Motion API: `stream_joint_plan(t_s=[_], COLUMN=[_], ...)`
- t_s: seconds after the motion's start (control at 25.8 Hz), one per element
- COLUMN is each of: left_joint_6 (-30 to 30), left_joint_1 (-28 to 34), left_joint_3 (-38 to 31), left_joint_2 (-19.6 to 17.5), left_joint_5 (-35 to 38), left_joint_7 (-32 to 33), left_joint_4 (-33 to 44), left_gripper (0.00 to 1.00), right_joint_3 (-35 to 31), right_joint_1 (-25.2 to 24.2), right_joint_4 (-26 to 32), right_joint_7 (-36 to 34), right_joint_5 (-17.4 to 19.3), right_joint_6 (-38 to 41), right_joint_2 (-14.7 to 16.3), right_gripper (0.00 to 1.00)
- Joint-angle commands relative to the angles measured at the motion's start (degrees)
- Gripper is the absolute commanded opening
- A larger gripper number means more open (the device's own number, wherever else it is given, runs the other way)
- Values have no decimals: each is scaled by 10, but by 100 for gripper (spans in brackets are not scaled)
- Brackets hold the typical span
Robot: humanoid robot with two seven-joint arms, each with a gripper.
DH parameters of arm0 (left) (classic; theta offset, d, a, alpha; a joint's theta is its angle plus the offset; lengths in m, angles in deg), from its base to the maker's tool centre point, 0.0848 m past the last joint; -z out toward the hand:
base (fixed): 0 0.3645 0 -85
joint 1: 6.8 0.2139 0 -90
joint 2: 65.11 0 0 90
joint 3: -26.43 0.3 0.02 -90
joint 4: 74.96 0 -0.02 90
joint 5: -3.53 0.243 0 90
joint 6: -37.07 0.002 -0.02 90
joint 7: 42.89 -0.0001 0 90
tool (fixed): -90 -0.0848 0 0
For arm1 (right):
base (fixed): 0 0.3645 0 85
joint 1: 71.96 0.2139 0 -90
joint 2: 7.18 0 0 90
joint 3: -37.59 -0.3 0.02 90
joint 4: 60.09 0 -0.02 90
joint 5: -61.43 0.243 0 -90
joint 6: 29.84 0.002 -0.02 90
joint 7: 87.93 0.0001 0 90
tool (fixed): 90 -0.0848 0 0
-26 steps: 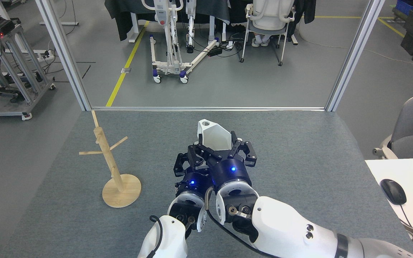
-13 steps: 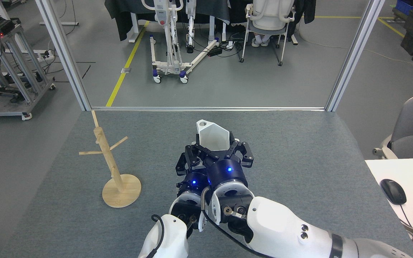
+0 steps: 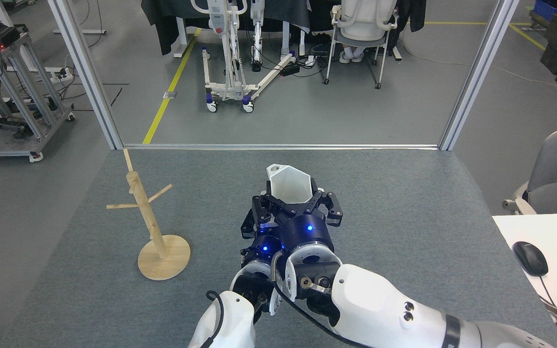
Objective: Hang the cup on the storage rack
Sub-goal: 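Grasp the cup with the left gripper beneath the right gripper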
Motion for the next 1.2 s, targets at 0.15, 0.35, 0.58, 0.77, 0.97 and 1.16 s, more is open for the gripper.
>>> stream_joint_plan(t_s=[0.15, 0.35, 0.58, 0.77, 0.97, 1.16], left_joint_6=[-29, -31, -33, -33, -33, -33], left_joint_1=[1, 1, 1, 1, 2, 2], left_joint_3=[0, 0, 0, 0, 0, 0], left_joint_2=[0, 0, 0, 0, 0, 0], left_joint_5=[0, 0, 0, 1, 1, 0], left_joint_7=[-10, -11, -11, -12, -14, -14], left_joint_4=[5, 6, 8, 8, 8, 8], left_gripper=[16, 16, 13, 12, 12, 12], right_joint_3=[0, -1, -1, -1, -4, -7], right_joint_1=[-1, -2, -2, -2, -1, 0], right_joint_4=[-1, -1, -1, -1, 2, 17], right_joint_7=[0, 0, 0, 0, 0, 0], right_joint_5=[0, -1, -1, -2, -4, -7], right_joint_6=[1, 1, 1, 1, 1, 9], right_joint_2=[-1, -1, -1, -1, -1, 6], right_gripper=[96, 99, 99, 99, 99, 99])
